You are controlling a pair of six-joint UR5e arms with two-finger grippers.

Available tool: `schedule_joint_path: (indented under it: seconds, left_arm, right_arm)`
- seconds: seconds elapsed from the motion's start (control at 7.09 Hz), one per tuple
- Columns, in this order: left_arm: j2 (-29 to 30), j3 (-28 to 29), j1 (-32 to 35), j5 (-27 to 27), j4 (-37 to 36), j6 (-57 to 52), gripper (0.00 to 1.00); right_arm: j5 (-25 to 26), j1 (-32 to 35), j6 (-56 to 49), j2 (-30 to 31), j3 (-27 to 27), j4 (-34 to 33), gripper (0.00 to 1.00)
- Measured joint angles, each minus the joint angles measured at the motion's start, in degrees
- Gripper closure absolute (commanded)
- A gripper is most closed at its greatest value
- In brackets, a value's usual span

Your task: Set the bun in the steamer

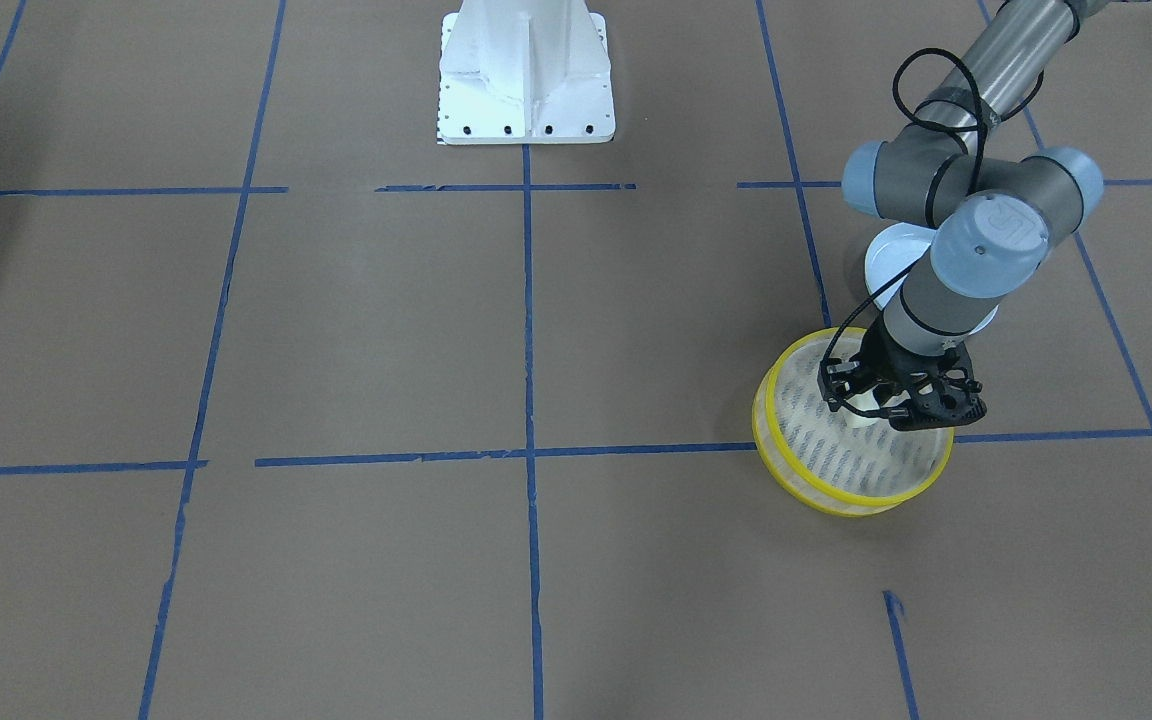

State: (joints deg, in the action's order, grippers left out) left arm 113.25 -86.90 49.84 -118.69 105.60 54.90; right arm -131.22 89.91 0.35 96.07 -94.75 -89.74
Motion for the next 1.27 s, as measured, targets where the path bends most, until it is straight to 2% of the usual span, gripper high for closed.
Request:
schedule_joint_path:
  seconds: [0.14, 0.42, 0.71, 0.85, 1.13, 1.27]
  left_arm:
    - [-0.14, -0.83, 1.24, -0.02, -0.22, 0.0, 0.05]
    - [-0.47, -4.73, 6.62, -0.4, -4.07, -3.02, 0.05]
    - [-2.93, -9.81, 13.43, -1.62, -11.08, -14.51, 0.05]
    - [-5.51, -10.81, 18.64, -4.51, -12.1, -21.65, 0.01]
    - [-12.49, -10.54, 31.21, -10.22, -12.87, -39.8, 0.01]
    - [-14.69, -9.11, 37.42, -11.06, -13.16, -48.01, 0.01]
  right_arm:
    - [0.0, 0.0, 0.0, 0.0, 0.0, 0.0, 0.0]
    - [0.0, 0.0, 0.0, 0.0, 0.0, 0.0, 0.0]
    - [0.0, 0.0, 0.0, 0.0, 0.0, 0.0, 0.0]
    - [0.0, 0.0, 0.0, 0.0, 0.0, 0.0, 0.0]
    - [0.0, 0.0, 0.0, 0.0, 0.0, 0.0, 0.0]
    - [0.0, 0.0, 0.0, 0.0, 0.0, 0.0, 0.0]
